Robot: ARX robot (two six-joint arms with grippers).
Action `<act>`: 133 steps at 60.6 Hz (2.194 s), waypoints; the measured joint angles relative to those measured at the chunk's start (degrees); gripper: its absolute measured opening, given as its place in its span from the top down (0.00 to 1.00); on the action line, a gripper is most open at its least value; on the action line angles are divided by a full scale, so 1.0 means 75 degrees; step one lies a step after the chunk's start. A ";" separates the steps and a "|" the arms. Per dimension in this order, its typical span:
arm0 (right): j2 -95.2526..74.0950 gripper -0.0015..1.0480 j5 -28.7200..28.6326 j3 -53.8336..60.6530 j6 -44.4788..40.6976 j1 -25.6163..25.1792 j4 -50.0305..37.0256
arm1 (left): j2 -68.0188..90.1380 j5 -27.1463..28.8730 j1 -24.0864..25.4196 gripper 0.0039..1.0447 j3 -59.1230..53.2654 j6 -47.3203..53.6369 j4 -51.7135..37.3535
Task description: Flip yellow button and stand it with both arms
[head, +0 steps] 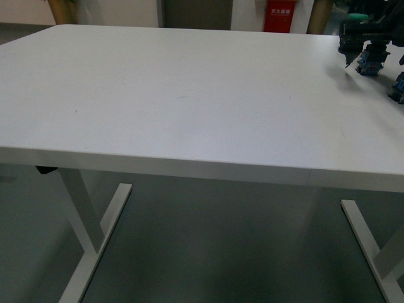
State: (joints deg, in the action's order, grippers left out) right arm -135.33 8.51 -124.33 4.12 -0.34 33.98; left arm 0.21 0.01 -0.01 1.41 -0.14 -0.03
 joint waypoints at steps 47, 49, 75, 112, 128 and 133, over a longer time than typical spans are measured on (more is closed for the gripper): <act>0.1070 0.07 -0.0437 0.0181 -0.0306 -0.0105 0.0169 | 0.0000 0.0000 0.0000 0.06 0.0000 0.0000 0.0000; 0.1311 0.07 -0.0516 0.0399 -0.0335 -0.0131 0.0050 | 0.0000 0.0000 0.0000 0.06 0.0000 0.0000 0.0000; 0.6373 0.07 -0.2390 0.5680 -0.0073 -0.0816 -0.2031 | 0.0000 0.0000 0.0000 0.06 0.0000 0.0000 0.0000; 1.4420 0.90 -0.1180 1.4635 -0.0504 -0.0055 -0.6070 | 0.0000 0.0000 0.0000 0.06 0.0000 0.0000 0.0000; 1.5119 0.97 -0.1139 1.5379 -0.0539 0.0017 -0.6196 | 0.0000 -0.0003 0.0000 0.06 0.0000 0.0000 0.0000; 1.5282 0.97 -0.1142 1.5542 -0.0539 0.0017 -0.6193 | 0.0000 0.0000 0.0000 0.06 0.0000 0.0000 0.0000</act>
State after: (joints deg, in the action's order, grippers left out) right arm -20.71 -0.05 -7.77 0.08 -0.21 -12.47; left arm 0.21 0.01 -0.01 1.41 -0.14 -0.03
